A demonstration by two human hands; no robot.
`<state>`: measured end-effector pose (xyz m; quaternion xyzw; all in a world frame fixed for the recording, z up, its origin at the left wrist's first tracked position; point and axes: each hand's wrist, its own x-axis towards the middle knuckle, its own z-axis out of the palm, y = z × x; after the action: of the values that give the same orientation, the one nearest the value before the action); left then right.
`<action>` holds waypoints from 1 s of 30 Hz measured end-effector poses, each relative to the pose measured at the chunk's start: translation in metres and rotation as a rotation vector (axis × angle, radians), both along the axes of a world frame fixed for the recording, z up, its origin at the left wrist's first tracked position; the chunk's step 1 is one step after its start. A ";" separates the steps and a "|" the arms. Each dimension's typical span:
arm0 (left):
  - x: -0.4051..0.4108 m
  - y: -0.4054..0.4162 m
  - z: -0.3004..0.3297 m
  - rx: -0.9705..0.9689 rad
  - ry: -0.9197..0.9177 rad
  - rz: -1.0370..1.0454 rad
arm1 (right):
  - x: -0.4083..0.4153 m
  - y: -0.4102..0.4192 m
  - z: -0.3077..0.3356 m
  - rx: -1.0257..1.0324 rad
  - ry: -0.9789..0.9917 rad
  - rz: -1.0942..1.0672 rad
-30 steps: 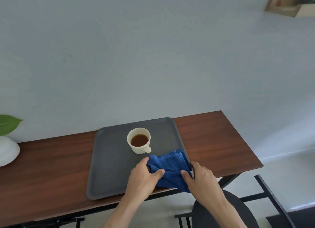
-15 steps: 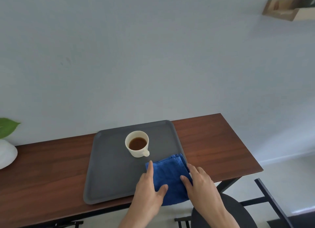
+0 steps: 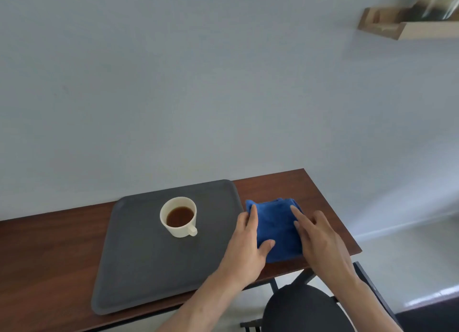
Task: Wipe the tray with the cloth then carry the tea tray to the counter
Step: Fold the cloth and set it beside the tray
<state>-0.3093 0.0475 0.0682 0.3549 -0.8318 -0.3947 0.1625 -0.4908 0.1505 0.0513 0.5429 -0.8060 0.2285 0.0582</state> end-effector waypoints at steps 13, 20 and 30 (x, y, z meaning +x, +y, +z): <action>-0.100 -0.022 -0.029 -0.520 -0.600 -0.008 | -0.092 0.004 -0.035 0.407 0.039 -0.191; -0.097 -0.020 -0.043 -0.477 -0.728 -0.067 | -0.094 0.007 -0.045 0.517 -0.070 -0.111; -0.060 -0.005 -0.012 -0.464 -0.452 -0.019 | -0.076 0.000 -0.037 0.480 0.058 -0.109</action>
<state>-0.3695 0.0425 0.0558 0.3790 -0.9180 -0.1074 0.0465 -0.5671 0.1505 0.0146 0.5034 -0.8632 0.0115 -0.0372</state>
